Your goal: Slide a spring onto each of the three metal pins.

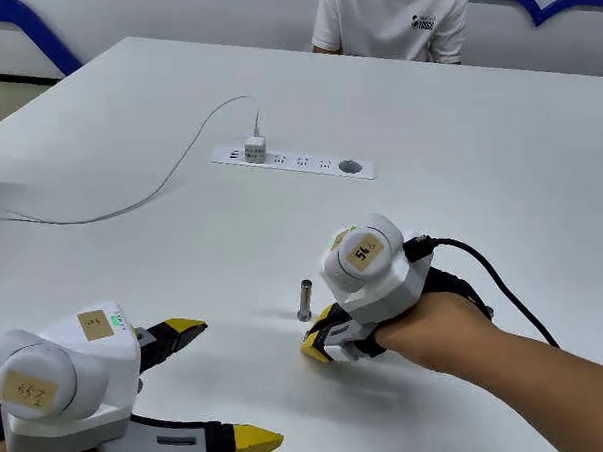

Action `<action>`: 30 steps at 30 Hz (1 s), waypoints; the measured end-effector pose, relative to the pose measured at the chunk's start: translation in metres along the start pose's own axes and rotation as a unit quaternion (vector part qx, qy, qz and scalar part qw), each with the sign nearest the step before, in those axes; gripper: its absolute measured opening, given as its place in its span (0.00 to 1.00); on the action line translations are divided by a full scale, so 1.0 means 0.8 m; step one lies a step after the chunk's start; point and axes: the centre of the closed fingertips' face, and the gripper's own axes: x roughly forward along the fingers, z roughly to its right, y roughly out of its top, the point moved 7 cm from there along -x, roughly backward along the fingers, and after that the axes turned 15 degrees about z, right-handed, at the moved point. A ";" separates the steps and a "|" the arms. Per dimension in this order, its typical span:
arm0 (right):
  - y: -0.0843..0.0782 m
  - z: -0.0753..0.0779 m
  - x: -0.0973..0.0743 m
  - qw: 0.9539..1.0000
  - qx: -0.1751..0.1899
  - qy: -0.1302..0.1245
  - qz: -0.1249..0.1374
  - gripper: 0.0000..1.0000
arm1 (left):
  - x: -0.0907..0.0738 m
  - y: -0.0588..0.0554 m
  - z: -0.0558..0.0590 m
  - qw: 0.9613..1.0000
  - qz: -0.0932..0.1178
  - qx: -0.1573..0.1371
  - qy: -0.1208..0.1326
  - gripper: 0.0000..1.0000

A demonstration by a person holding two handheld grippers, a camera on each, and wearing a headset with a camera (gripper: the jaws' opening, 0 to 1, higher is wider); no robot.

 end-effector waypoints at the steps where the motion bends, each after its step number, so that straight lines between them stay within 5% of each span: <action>1: 0.002 -0.001 -0.003 1.000 -0.001 -0.001 0.002 0.12 | 0.000 0.000 0.001 1.000 -0.002 0.002 -0.002 0.89; 9: 0.011 -0.001 -0.017 1.000 0.001 -0.014 0.015 0.12 | -0.001 0.011 0.003 1.000 0.004 0.007 -0.006 0.89; 30: 0.023 -0.002 -0.050 0.995 0.036 -0.043 0.079 0.12 | 0.012 0.010 0.004 1.000 0.002 0.004 -0.020 0.89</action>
